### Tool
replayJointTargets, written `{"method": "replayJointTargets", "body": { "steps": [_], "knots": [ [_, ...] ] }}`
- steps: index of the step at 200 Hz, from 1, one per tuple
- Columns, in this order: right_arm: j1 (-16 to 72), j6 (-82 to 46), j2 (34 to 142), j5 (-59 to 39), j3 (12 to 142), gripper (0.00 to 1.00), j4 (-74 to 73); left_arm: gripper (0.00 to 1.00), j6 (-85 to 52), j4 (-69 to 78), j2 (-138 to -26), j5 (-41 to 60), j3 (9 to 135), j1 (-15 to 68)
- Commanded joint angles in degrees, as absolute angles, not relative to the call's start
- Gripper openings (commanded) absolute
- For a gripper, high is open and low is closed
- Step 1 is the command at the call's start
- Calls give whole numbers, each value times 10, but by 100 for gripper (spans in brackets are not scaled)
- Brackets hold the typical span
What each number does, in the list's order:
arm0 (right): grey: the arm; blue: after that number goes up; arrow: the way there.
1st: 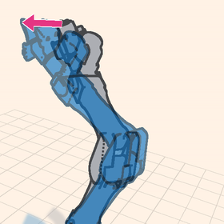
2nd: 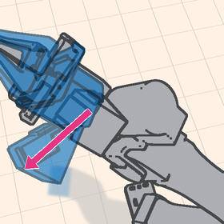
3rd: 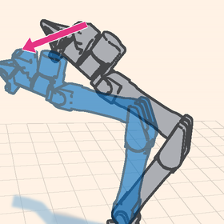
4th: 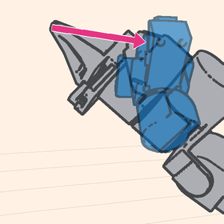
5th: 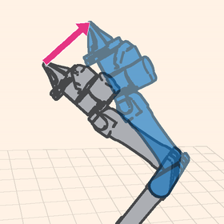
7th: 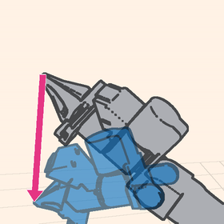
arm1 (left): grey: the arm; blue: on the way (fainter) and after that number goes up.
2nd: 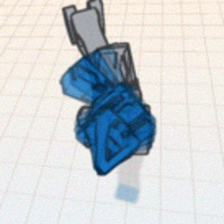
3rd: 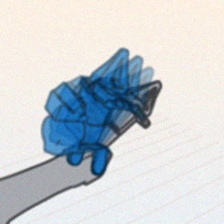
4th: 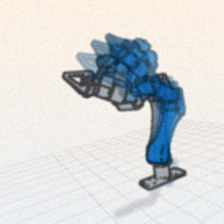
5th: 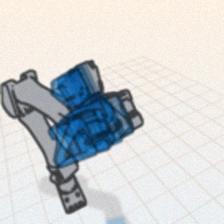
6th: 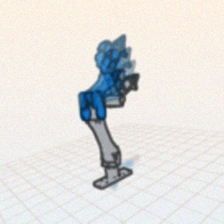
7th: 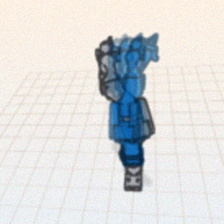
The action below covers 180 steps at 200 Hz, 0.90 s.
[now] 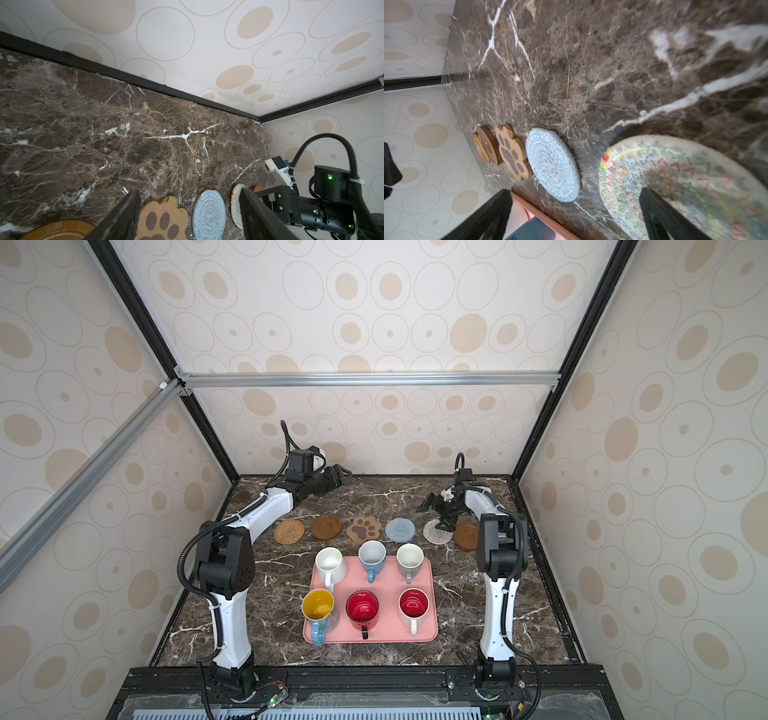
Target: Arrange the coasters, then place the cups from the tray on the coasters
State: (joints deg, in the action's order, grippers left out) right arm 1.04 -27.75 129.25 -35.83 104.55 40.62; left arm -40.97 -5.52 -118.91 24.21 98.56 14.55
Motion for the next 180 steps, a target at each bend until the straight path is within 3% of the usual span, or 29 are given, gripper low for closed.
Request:
{"method": "replayJointTargets", "body": {
  "steps": [1, 83, 180],
  "knots": [
    [5, -280, 1288, -364, 1068, 100, 425, 76, -416, -39, -1170, 247, 986, 141],
    [-56, -284, 1192, -307, 959, 100, 402, 76, -421, -34, -1176, 250, 993, 141],
    [-82, -282, 1228, -258, 898, 100, 375, 76, -416, -51, -1169, 247, 995, 141]
  ]
}}
